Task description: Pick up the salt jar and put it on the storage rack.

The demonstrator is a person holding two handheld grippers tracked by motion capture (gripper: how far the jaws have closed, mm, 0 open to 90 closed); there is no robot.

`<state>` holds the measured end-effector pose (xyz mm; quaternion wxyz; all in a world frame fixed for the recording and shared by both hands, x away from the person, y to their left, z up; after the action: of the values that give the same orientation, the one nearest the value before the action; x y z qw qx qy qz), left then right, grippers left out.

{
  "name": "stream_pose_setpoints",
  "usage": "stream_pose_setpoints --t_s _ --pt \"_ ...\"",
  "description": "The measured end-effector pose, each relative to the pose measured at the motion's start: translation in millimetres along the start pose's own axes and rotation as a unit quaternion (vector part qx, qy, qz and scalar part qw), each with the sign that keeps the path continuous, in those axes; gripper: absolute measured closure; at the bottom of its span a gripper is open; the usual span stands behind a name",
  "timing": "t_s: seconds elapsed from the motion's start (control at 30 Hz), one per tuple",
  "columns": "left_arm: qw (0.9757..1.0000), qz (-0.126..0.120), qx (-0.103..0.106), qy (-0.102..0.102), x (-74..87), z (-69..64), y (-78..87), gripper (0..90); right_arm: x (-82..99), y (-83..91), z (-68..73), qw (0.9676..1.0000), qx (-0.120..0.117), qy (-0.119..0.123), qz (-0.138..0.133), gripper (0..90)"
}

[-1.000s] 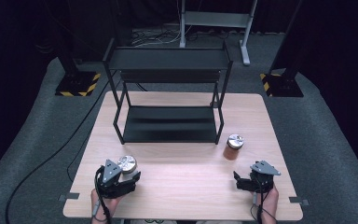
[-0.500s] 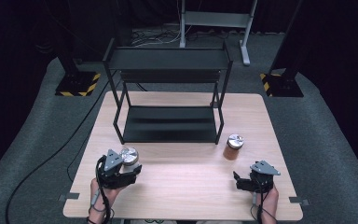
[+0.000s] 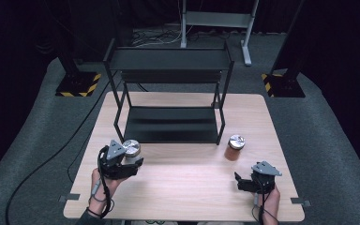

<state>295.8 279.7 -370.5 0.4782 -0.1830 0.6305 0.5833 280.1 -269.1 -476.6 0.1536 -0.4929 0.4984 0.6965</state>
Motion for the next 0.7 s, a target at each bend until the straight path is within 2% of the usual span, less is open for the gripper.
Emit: stream_pose_setpoints --t_s 0.33,0.53,0.7 --pt "0.9998 -0.002 -0.006 -0.021 -19.1 4.0 1.9 30.7 -0.1 -0.1 0.0 1.0000 0.000 0.000 0.000 0.0" --pt "0.9998 0.001 0.007 -0.019 -32.1 12.7 -2.4 30.7 -0.2 -0.2 0.2 1.0000 0.000 0.001 0.001 0.0" --pt "0.9997 0.003 0.007 -0.024 -42.4 16.6 -4.6 30.7 0.0 0.0 0.2 1.0000 0.001 0.000 0.000 0.0"
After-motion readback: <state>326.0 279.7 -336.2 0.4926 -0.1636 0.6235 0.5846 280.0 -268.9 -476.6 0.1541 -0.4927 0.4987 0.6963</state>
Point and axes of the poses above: each handheld gripper's, and its own axes: y roughly backward along the jaws, x roughly out of its underside, z roughly to its left, the point moved 5 cm from there along -y, roughly forward along the jaws, and after that the axes turned 12 degrees about -x, right-handed, at the moved point
